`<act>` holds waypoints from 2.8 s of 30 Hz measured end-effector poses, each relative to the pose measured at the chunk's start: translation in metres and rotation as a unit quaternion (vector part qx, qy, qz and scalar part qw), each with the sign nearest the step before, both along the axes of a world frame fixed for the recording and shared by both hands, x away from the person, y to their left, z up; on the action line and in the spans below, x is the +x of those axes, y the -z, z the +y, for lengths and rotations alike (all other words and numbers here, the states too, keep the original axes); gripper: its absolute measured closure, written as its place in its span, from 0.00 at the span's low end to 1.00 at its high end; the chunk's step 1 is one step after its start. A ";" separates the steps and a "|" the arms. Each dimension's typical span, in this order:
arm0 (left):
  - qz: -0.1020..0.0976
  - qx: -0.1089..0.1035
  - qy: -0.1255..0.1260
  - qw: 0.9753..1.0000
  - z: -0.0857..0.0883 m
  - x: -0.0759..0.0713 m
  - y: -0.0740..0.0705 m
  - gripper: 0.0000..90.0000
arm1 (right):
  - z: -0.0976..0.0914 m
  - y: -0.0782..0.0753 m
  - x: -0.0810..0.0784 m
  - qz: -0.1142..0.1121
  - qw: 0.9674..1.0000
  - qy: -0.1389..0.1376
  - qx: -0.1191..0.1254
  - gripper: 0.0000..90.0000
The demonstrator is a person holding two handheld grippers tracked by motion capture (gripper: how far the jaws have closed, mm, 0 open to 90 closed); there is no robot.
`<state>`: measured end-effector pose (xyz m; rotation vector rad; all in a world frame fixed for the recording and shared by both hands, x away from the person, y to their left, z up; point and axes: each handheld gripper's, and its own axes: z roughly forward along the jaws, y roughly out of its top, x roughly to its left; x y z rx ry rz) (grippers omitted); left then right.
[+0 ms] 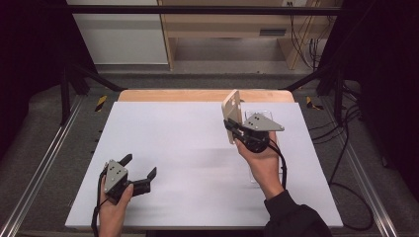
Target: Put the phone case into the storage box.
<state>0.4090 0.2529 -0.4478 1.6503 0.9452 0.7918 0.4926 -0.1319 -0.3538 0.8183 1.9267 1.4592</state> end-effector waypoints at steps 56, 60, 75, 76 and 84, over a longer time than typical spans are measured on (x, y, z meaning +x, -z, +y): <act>-0.023 -0.022 -0.007 0.999 0.010 -0.002 0.000 0.02 | -0.076 0.004 0.032 0.033 0.983 0.160 0.085 0.96; -0.027 -0.026 -0.007 0.999 0.012 -0.003 0.000 0.02 | -0.074 0.005 0.035 0.032 0.983 0.160 0.087 0.96; -0.029 -0.025 -0.004 0.999 0.012 -0.003 0.000 0.02 | -0.071 0.017 0.050 0.040 0.979 0.177 0.088 0.96; -0.029 -0.025 -0.004 0.999 0.012 -0.003 0.000 0.02 | -0.071 0.018 0.052 0.041 0.979 0.178 0.089 0.96; -0.030 -0.025 -0.003 0.999 0.012 -0.003 0.000 0.02 | -0.067 0.032 0.067 0.043 0.977 0.189 0.086 0.96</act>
